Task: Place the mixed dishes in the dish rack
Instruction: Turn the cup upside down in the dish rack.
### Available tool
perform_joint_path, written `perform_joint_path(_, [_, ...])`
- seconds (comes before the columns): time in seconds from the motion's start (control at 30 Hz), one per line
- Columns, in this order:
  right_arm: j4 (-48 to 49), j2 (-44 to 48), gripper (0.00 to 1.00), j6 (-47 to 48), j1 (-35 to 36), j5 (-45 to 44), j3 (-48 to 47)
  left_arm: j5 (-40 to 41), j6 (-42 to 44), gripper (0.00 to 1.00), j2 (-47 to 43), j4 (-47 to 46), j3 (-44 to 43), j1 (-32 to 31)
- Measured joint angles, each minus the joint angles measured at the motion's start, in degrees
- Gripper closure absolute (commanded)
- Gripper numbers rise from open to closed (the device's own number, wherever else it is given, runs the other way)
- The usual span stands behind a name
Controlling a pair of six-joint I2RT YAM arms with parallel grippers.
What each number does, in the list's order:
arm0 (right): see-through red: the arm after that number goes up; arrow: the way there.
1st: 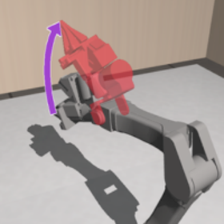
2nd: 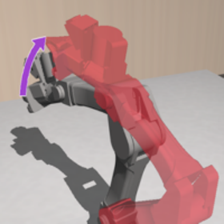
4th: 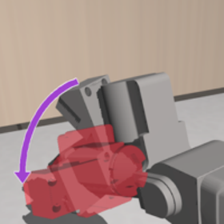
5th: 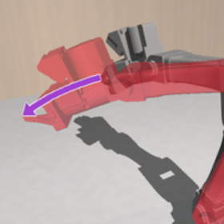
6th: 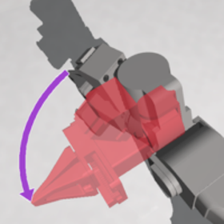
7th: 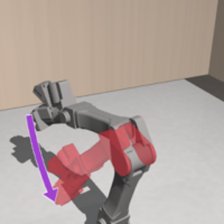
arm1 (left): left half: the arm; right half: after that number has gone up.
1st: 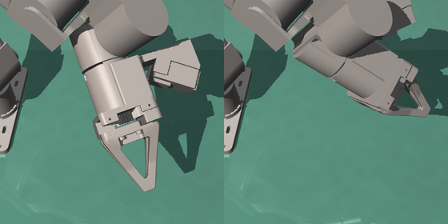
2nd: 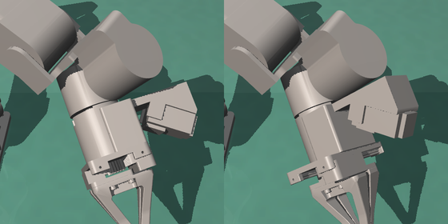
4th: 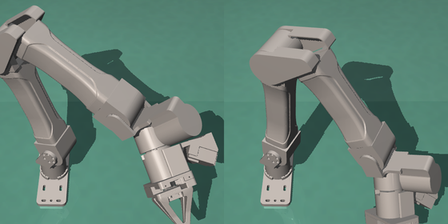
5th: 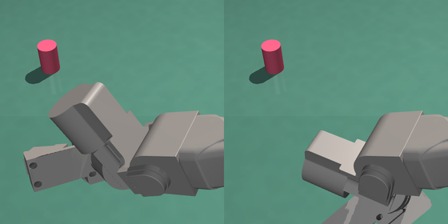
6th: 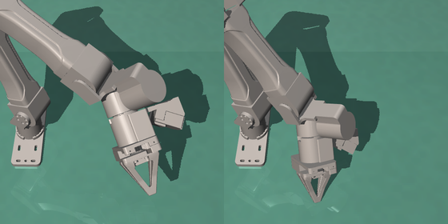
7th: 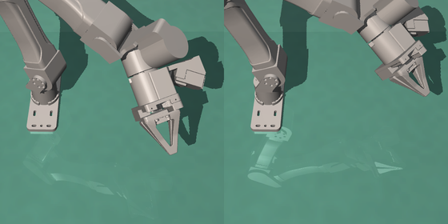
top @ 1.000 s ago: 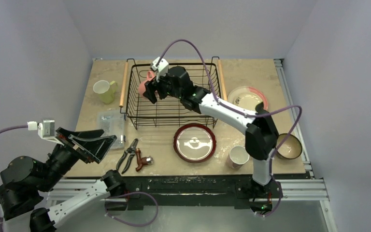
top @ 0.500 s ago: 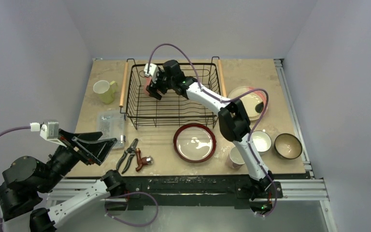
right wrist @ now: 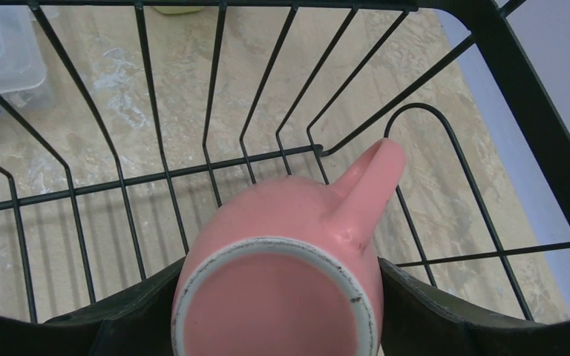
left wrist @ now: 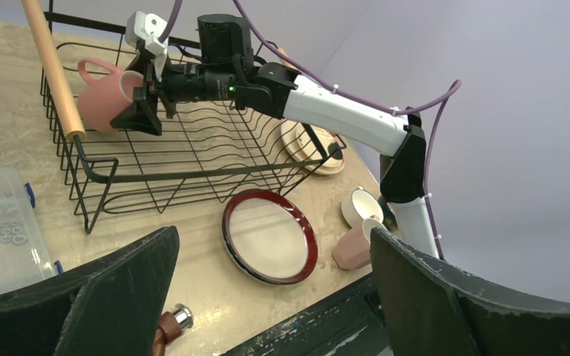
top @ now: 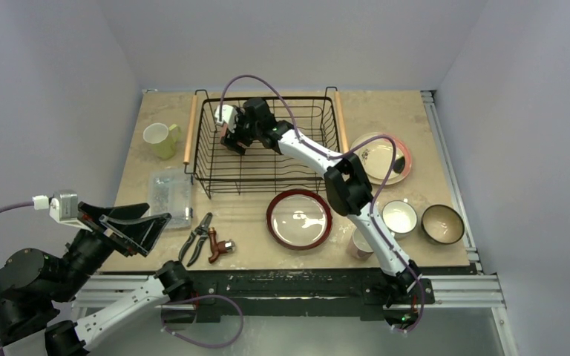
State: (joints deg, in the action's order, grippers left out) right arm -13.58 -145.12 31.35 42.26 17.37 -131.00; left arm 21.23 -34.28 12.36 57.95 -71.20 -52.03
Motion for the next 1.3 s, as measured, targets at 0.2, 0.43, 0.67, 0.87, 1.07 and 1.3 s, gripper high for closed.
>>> perform_joint_path(0.2, [2.0,-1.8,0.77,0.0,0.1,-0.5,-2.1,0.0,0.0,0.00,0.0,-0.1,-0.1,0.0])
perform_joint_path(0.43, [4.6,-3.9,0.64,0.6,0.7,-1.4,-4.0,0.0,0.0,0.00,0.0,-0.3,-0.1,0.0])
perform_joint_path(0.67, [5.9,-5.6,0.49,0.7,1.2,-1.8,-6.0,0.0,0.0,0.00,0.0,-0.5,-0.2,0.0])
perform_joint_path(0.87, [6.3,-5.7,0.31,0.8,1.5,-3.5,-6.0,0.0,0.0,0.00,0.3,-0.5,-0.3,0.0])
perform_joint_path(1.07, [9.1,-7.2,0.01,0.6,1.8,-6.1,-7.1,0.0,0.0,0.00,0.8,-1.0,-0.4,0.0])
perform_joint_path(1.3, [12.0,-7.3,0.01,0.4,1.9,-6.3,-7.7,0.0,0.0,0.00,1.0,-1.3,-0.4,0.0])
